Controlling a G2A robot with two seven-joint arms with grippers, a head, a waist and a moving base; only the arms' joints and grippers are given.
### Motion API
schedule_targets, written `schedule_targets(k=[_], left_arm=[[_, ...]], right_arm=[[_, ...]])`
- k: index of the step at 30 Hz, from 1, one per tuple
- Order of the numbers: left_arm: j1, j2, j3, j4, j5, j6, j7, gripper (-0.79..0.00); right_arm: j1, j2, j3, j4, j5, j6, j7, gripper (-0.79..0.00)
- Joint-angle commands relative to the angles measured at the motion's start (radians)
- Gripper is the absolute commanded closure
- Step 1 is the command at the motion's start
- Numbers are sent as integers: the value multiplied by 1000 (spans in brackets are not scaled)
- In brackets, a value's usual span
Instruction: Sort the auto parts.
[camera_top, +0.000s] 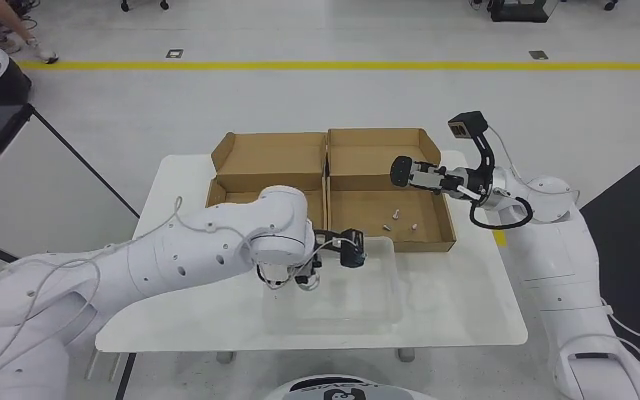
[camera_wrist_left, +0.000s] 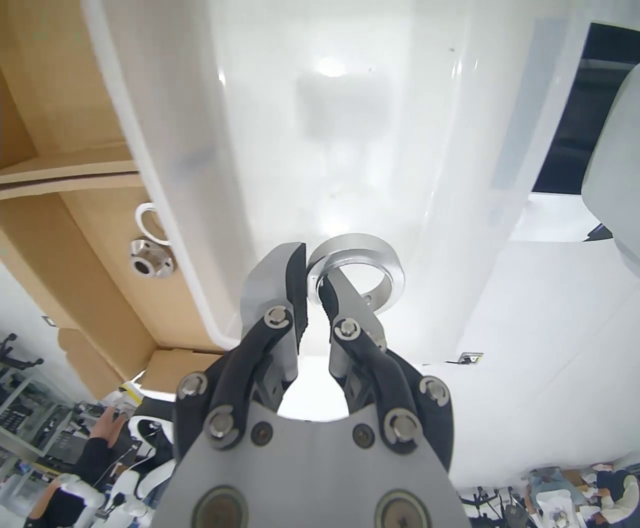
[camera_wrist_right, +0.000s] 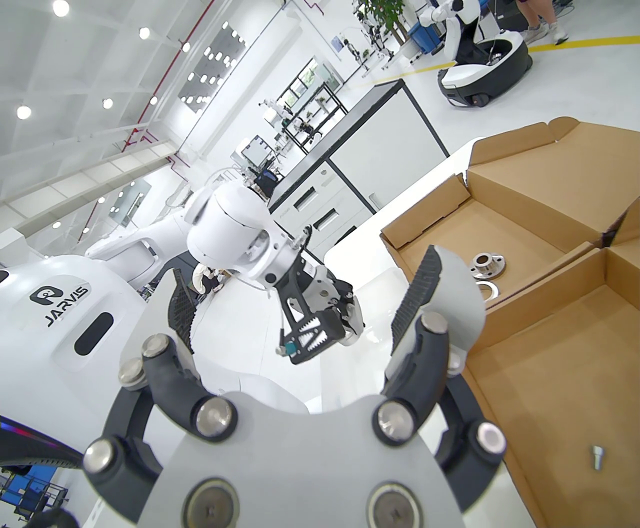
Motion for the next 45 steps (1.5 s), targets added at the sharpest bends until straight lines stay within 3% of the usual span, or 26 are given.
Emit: schedule_targets(k=[1, 5, 9, 13, 17, 23, 29, 45], left_arm=[[-48, 16, 0, -11, -41, -22, 22, 0], [-116, 55, -30, 6, -121, -96, 96, 0], [-104, 117, -133, 45, -158, -193, 212, 0], [-32, 191, -258, 69, -164, -281, 365, 0], [68, 260, -396, 74, -168, -427, 559, 0], [232, 326, -601, 64, -102, -638, 891, 0], [386, 351, -727, 5, 74, -638, 1246, 0], [395, 350, -745, 2, 103, -614, 1262, 0]], right_arm=[[0, 0, 0, 0, 0, 0, 0, -785], [0, 0, 0, 0, 0, 0, 0, -785], [0, 0, 0, 0, 0, 0, 0, -785], [0, 0, 0, 0, 0, 0, 0, -785], [0, 0, 0, 0, 0, 0, 0, -785], [0, 0, 0, 0, 0, 0, 0, -785], [0, 0, 0, 0, 0, 0, 0, -785], [0, 0, 0, 0, 0, 0, 0, -785]])
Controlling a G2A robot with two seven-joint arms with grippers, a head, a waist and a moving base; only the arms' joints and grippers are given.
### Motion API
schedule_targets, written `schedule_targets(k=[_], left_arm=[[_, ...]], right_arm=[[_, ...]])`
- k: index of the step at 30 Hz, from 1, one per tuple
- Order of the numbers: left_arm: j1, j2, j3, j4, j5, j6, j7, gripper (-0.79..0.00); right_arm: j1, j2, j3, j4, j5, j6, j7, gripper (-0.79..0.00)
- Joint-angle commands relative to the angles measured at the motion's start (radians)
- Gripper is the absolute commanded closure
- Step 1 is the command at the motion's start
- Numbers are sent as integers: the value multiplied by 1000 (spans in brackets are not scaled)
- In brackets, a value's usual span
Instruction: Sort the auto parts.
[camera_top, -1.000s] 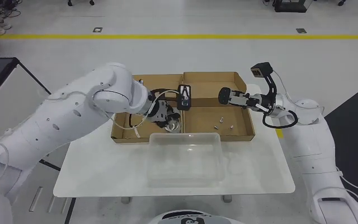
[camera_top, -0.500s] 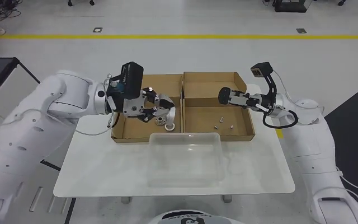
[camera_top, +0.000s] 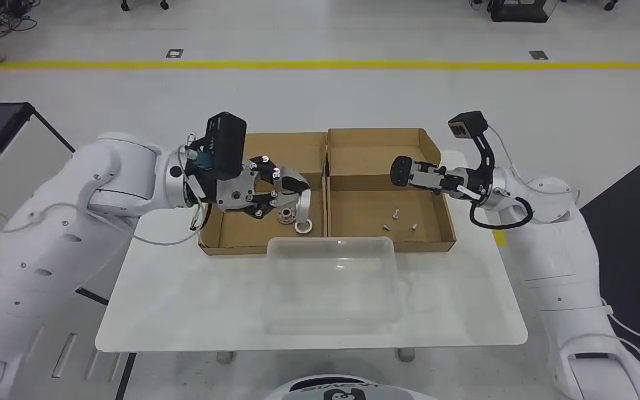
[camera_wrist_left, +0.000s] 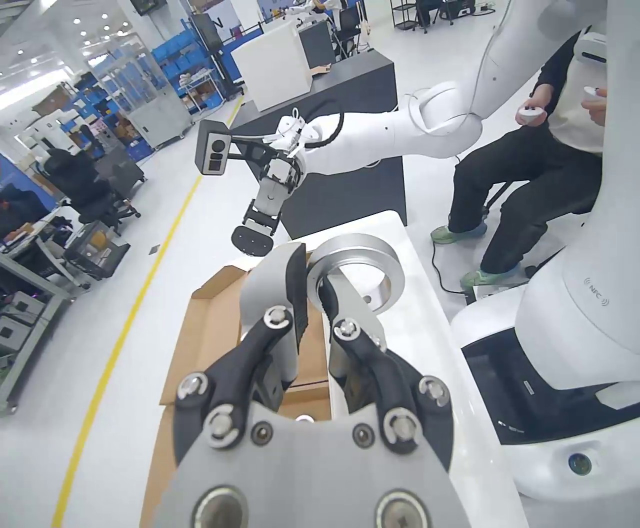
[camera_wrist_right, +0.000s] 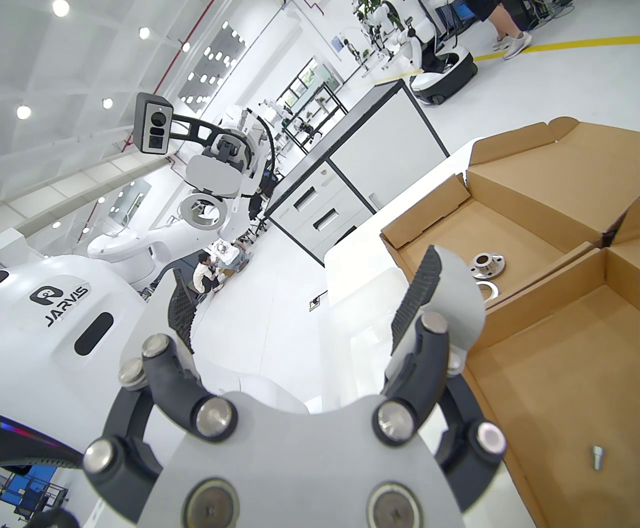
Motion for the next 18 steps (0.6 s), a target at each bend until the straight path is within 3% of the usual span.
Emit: schedule_targets(k=[1, 6, 10, 18], left_arm=[[-1, -2, -24, 2, 12, 24, 19, 0], [-15, -12, -87, 32, -1, 24, 140, 0], [-24, -31, -120, 61, -43, 3, 303, 0], [-14, -71, -102, 44, -49, -8, 550, 0]], right_arm=[[0, 0, 0, 0, 0, 0, 0, -785], [0, 0, 0, 0, 0, 0, 0, -785], [0, 0, 0, 0, 0, 0, 0, -785], [0, 0, 0, 0, 0, 0, 0, -785]])
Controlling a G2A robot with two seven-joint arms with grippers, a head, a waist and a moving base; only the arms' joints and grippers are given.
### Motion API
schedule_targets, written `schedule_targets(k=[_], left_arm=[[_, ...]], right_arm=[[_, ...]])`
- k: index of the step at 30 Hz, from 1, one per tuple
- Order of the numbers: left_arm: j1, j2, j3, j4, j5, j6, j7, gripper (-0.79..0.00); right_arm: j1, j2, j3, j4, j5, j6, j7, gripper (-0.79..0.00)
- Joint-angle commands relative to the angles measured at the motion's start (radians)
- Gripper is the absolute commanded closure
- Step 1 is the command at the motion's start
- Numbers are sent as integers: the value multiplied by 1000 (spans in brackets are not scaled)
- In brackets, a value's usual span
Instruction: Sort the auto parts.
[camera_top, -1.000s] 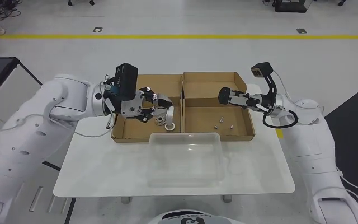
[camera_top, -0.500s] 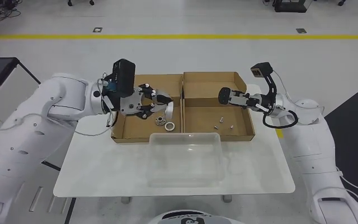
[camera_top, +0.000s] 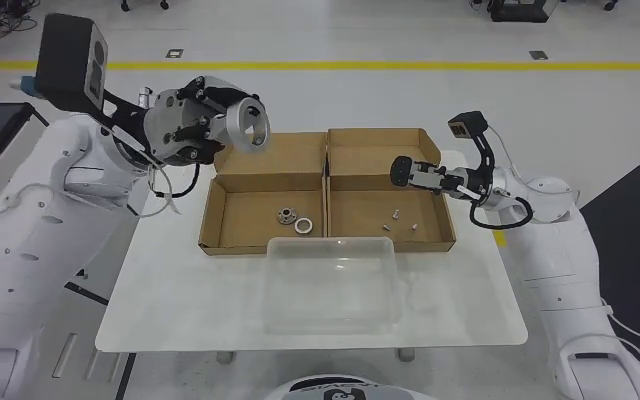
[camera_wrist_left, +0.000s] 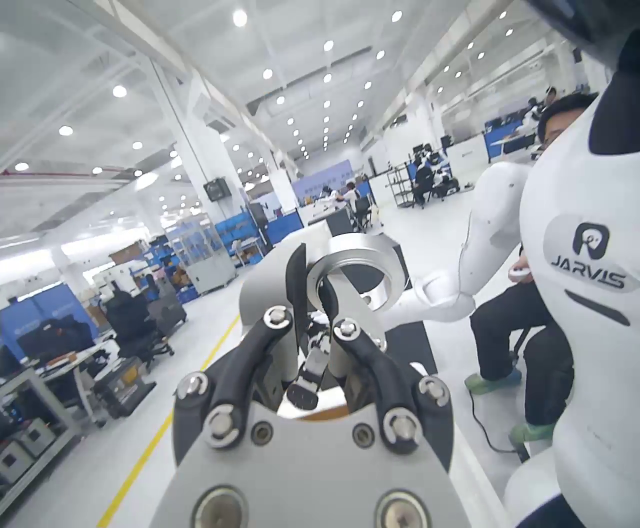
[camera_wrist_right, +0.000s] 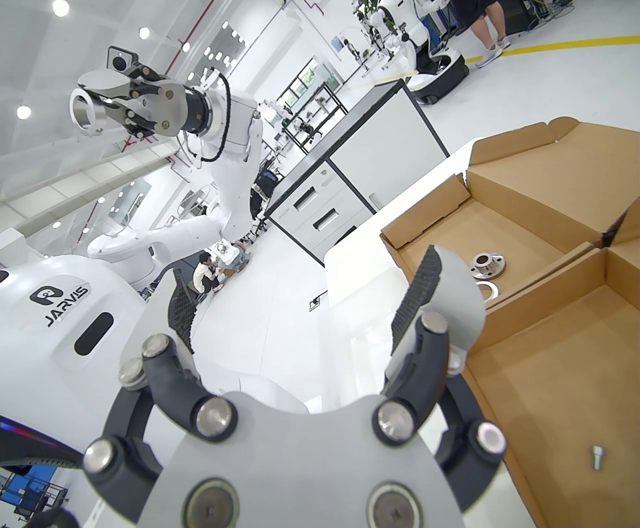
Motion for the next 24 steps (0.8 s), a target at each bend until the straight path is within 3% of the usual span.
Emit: schedule_targets(k=[1, 12, 24], left_arm=[[6, -8, 8, -11, 21, 0, 60, 0], [18, -29, 59, -53, 81, 0, 317, 0], [16, -27, 61, -47, 107, 0, 316, 0]], right_arm=[[0, 0, 0, 0, 0, 0, 0, -785], [0, 0, 0, 0, 0, 0, 0, -785], [0, 0, 0, 0, 0, 0, 0, -785]])
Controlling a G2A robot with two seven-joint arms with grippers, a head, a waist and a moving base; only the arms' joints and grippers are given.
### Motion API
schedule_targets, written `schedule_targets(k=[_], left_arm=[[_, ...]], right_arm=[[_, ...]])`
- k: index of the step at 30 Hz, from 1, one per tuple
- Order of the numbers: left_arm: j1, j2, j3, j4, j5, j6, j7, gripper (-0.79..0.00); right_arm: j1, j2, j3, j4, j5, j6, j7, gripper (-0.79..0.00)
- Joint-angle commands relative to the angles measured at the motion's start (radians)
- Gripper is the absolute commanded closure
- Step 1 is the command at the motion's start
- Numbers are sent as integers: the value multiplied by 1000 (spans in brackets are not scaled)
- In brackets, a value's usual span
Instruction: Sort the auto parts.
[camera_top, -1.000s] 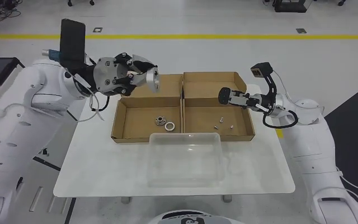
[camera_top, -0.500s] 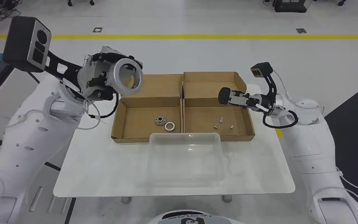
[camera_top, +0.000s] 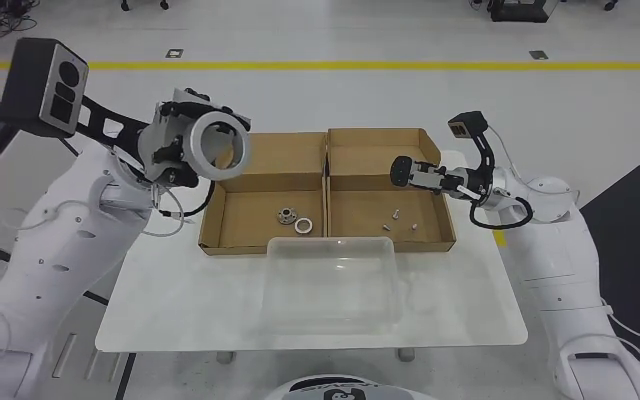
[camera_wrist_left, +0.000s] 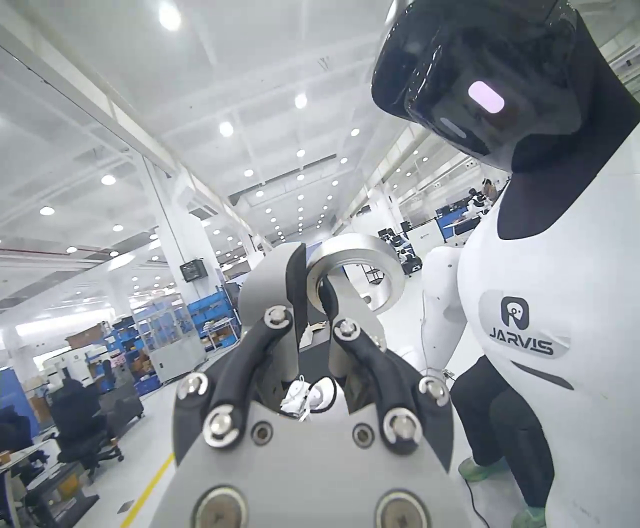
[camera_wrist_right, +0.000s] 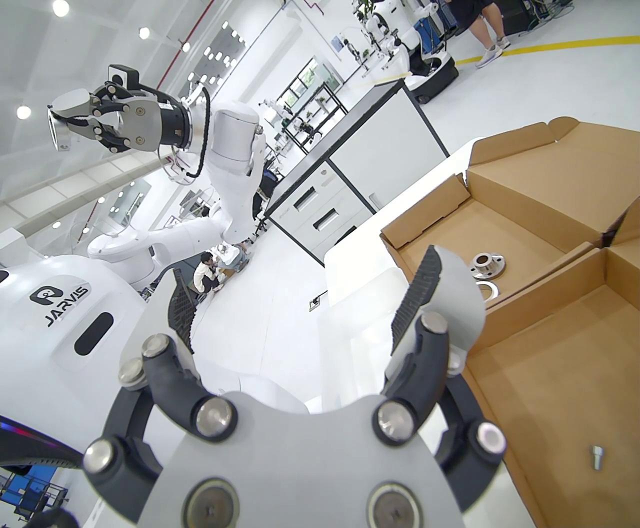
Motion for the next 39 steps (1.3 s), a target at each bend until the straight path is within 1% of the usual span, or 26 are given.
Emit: schedule_targets(k=[1, 5, 7, 12, 15, 18, 22, 27, 28, 32, 36, 39], left_arm=[[0, 0, 0, 0, 0, 0, 0, 0], [3, -1, 0, -5, -8, 3, 3, 0], [20, -7, -9, -34, -71, 24, 27, 0], [44, -27, -27, -74, -205, 21, 88, 0], [47, -40, -34, -81, -219, 0, 83, 0], [51, -52, -41, -84, -223, 0, 76, 0], [59, -64, -53, -69, -206, 0, 34, 0], [59, -68, -80, -42, -106, 0, -94, 0], [59, -68, -83, -39, -77, 0, -133, 0], [66, -66, -91, -35, -49, 0, -213, 0], [76, -69, -100, -40, -78, 0, -218, 0], [87, -79, -97, -54, -142, 0, -158, 0]], right_arm=[[0, 0, 0, 0, 0, 0, 0, -785], [0, 0, 0, 0, 0, 0, 0, -785], [0, 0, 0, 0, 0, 0, 0, -785], [0, 0, 0, 0, 0, 0, 0, -785], [0, 0, 0, 0, 0, 0, 0, -785], [0, 0, 0, 0, 0, 0, 0, -785], [0, 0, 0, 0, 0, 0, 0, -785], [0, 0, 0, 0, 0, 0, 0, -785], [0, 0, 0, 0, 0, 0, 0, -785], [0, 0, 0, 0, 0, 0, 0, -785], [0, 0, 0, 0, 0, 0, 0, -785], [0, 0, 0, 0, 0, 0, 0, -785]])
